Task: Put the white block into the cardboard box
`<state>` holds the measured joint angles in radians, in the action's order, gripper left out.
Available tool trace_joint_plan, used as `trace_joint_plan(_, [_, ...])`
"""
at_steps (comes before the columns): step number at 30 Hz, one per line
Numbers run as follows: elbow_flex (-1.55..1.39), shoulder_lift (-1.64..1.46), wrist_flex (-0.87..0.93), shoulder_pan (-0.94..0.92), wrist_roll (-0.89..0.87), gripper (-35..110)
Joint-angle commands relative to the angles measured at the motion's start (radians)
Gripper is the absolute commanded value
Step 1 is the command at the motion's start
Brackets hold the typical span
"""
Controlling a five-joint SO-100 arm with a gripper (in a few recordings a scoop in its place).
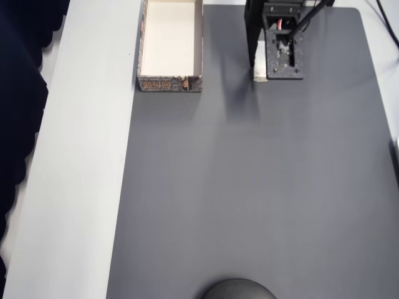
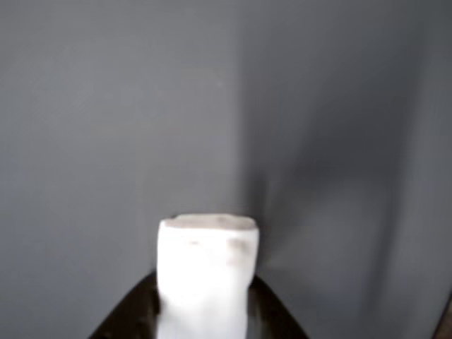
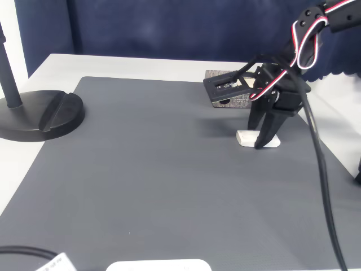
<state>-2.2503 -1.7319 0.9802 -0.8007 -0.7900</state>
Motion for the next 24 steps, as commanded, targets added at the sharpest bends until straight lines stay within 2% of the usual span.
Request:
trace_joint_plan(1, [0.002, -0.005, 0.015, -0.003, 0.046, 0])
trace_joint_plan(9, [0.025, -0.025, 0.049, 0.008, 0.054, -2])
trace_joint_plan(17, [0.265, -0.094, 0.307, -0.002, 0.063, -2])
trace_joint_plan(24, [0.549, -0.072, 0.492, -0.123, 0.034, -2])
